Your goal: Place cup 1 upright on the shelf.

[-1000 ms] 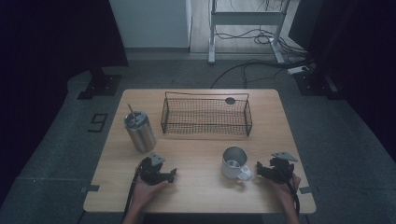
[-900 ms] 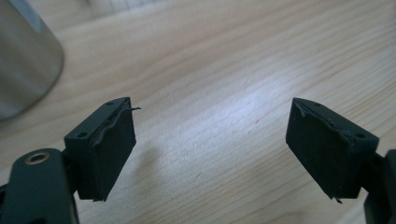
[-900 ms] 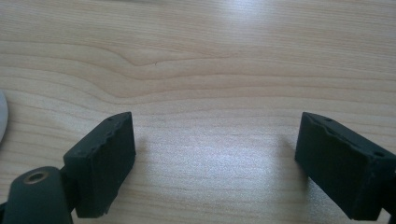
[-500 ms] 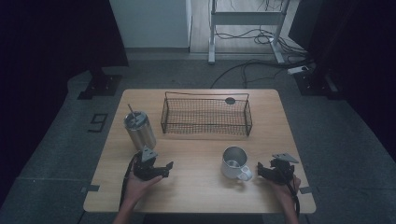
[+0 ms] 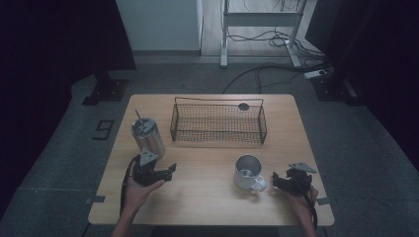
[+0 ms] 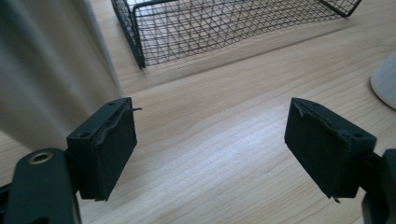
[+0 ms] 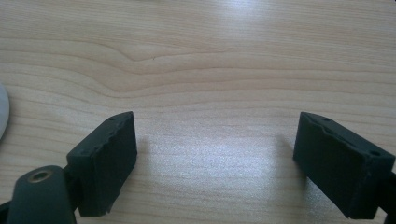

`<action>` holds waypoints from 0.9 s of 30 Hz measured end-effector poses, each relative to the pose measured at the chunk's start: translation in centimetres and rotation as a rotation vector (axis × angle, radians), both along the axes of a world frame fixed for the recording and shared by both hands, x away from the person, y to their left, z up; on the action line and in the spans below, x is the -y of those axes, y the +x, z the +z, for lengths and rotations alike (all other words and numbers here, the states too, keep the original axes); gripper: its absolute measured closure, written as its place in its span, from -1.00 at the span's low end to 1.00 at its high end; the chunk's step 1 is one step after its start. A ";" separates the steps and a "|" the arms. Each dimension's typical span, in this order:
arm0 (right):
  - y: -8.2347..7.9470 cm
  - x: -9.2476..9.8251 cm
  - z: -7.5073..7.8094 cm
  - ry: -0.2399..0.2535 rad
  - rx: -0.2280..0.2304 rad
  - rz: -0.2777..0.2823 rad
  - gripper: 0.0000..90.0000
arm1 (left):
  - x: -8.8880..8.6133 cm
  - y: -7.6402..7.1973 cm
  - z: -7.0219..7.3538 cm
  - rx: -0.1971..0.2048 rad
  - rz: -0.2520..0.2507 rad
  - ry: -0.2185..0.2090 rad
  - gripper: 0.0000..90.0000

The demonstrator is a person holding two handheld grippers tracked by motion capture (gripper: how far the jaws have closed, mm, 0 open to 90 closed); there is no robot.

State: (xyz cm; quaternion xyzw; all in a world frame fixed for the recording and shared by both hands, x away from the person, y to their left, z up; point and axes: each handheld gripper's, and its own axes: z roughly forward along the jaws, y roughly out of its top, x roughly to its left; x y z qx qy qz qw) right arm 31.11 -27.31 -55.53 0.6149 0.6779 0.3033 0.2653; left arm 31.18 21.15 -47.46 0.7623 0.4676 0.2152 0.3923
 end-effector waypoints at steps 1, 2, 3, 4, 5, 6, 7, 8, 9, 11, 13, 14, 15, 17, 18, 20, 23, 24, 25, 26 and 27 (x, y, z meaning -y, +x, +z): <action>0.0 0.0 0.0 0.000 0.000 0.001 -0.71 | -0.2 -0.1 0.1 0.001 0.002 0.001 -0.63; 0.0 0.0 0.0 0.000 0.000 0.000 -0.70 | -0.3 -0.1 0.2 0.002 0.003 0.002 -0.63; 0.0 0.0 0.0 0.000 0.000 0.000 -0.70 | -0.4 -0.2 0.3 0.002 0.003 0.005 -0.63; 0.0 0.0 0.0 0.000 0.000 0.000 -0.70 | -0.6 -0.3 0.4 0.001 0.005 0.006 -0.63; 0.0 0.0 0.0 0.000 0.000 0.000 -0.71 | -0.8 -0.3 0.5 -0.003 0.007 0.006 -0.63; 0.0 0.0 0.0 0.000 0.000 0.000 -0.71 | -1.0 -0.3 0.6 -0.005 0.008 0.005 -0.63; 0.0 0.0 0.0 0.000 0.000 0.000 -0.71 | -1.2 -0.4 0.7 -0.007 0.011 0.004 -0.63; 0.0 0.0 0.0 0.000 0.000 0.000 -0.70 | -1.5 -0.4 0.7 -0.006 0.013 -0.001 -0.62; 0.0 0.0 0.0 0.000 0.000 0.000 -0.71 | -1.7 -0.4 0.8 -0.005 0.015 -0.006 -0.62; 0.0 0.0 0.0 0.000 0.000 0.000 -0.71 | -2.2 -0.4 0.9 0.001 0.019 -0.008 -0.65; 0.0 0.0 0.0 0.000 0.000 -0.004 -0.71 | -2.6 -0.4 1.0 0.005 0.025 -0.004 -0.67; 0.0 0.0 0.0 0.000 0.000 -0.004 -0.71 | -2.8 -0.3 1.0 0.006 0.029 -0.001 -0.67; 0.0 0.0 0.0 0.000 0.000 -0.005 -0.71 | -3.0 -0.3 1.0 0.007 0.035 0.001 -0.67; 0.0 0.0 0.0 0.000 0.000 -0.005 -0.71 | -3.4 -0.2 1.1 0.008 0.046 0.006 -0.68; 0.0 0.0 0.0 0.000 0.000 -0.005 -0.71 | -3.6 -0.2 1.1 0.009 0.050 0.009 -0.68; 0.0 0.0 0.0 0.000 0.000 -0.005 -0.71 | -4.0 -0.2 1.1 0.008 0.058 0.017 -0.70; 0.0 0.0 0.0 0.000 0.000 -0.005 -0.71 | -4.4 -0.1 1.2 0.010 0.073 0.031 -0.77; 0.0 0.0 0.0 0.000 0.000 -0.006 -0.71 | -4.6 0.0 1.3 0.008 0.076 0.030 -0.79; 0.0 0.0 0.0 0.000 0.000 -0.007 -0.71 | -4.7 0.1 1.3 0.006 0.080 0.030 -0.81; 0.0 0.0 0.0 0.000 0.000 -0.009 -0.71 | -4.9 0.3 1.3 0.005 0.084 0.028 -0.82; 0.0 0.0 0.0 0.000 -0.001 -0.010 -0.71 | -5.1 0.5 1.2 0.004 0.089 0.023 -0.83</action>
